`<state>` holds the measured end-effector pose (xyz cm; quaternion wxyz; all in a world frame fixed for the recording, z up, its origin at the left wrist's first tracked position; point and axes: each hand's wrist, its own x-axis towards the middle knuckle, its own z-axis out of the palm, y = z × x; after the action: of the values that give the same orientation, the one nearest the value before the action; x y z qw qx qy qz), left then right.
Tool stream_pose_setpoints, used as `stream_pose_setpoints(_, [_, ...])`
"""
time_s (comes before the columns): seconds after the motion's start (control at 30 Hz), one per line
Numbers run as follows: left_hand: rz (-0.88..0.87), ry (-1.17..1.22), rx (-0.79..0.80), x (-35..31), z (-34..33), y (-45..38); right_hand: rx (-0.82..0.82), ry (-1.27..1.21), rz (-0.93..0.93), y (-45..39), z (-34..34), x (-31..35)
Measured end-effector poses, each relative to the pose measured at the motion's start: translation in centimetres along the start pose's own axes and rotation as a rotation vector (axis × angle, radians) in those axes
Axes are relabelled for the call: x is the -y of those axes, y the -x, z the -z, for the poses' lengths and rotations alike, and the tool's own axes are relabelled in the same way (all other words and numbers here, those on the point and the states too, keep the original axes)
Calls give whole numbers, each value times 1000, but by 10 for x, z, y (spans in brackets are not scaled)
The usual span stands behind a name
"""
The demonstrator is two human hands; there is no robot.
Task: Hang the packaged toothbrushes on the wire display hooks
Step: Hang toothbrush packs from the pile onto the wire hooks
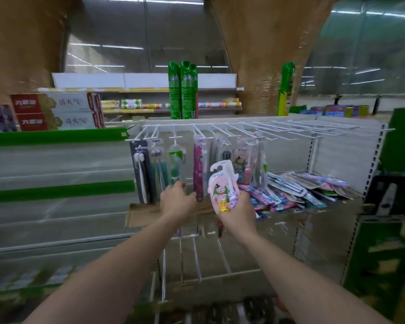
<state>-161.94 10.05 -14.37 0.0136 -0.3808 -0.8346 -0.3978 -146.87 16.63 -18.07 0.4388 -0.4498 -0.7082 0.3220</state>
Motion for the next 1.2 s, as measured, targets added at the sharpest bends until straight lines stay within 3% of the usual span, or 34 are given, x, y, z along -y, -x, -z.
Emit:
stream_pose_setpoints(0.23, [-115,-49,50,-25,-9,12,-64,24,-48,-9,37,-9])
stream_pose_setpoints(0.5, [-218,-292,41,-56,-30,0,-51,-36,-3,-61,67,-15])
stream_pose_setpoints(0.97, [-172,-379,15,-83,-85,-26,66,-62,49,-130,62,-46])
stream_pose_setpoints(1.2, [-178,-365,-71,-86,-98,-36,43,-65,119,-140,50,-61])
